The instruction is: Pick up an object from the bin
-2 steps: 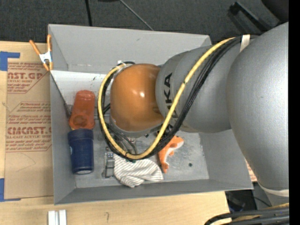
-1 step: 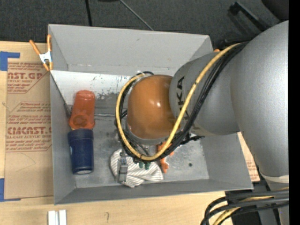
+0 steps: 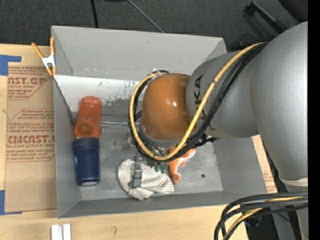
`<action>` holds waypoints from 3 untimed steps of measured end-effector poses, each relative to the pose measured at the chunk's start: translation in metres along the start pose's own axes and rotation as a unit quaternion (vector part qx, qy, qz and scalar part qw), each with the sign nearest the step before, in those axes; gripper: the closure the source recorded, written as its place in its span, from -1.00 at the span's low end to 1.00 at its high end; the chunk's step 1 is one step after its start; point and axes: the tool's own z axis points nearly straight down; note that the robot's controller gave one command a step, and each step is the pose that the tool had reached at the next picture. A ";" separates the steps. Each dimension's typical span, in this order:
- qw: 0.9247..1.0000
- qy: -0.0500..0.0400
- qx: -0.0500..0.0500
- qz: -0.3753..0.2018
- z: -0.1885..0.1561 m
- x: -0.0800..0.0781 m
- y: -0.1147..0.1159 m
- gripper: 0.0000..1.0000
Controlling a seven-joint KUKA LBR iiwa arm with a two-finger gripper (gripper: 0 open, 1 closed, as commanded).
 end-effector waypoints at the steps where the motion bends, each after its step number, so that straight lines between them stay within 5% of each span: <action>1: 1.000 -0.002 -0.002 0.011 0.030 0.007 -0.012 -1.00; 2: 0.994 -0.001 -0.002 -0.111 0.067 0.013 -0.029 1.00; 3: 0.994 -0.001 -0.002 -0.111 0.067 0.013 -0.029 1.00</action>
Offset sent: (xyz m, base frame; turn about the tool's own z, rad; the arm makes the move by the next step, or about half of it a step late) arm -0.0141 -0.0300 -0.0684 -0.2222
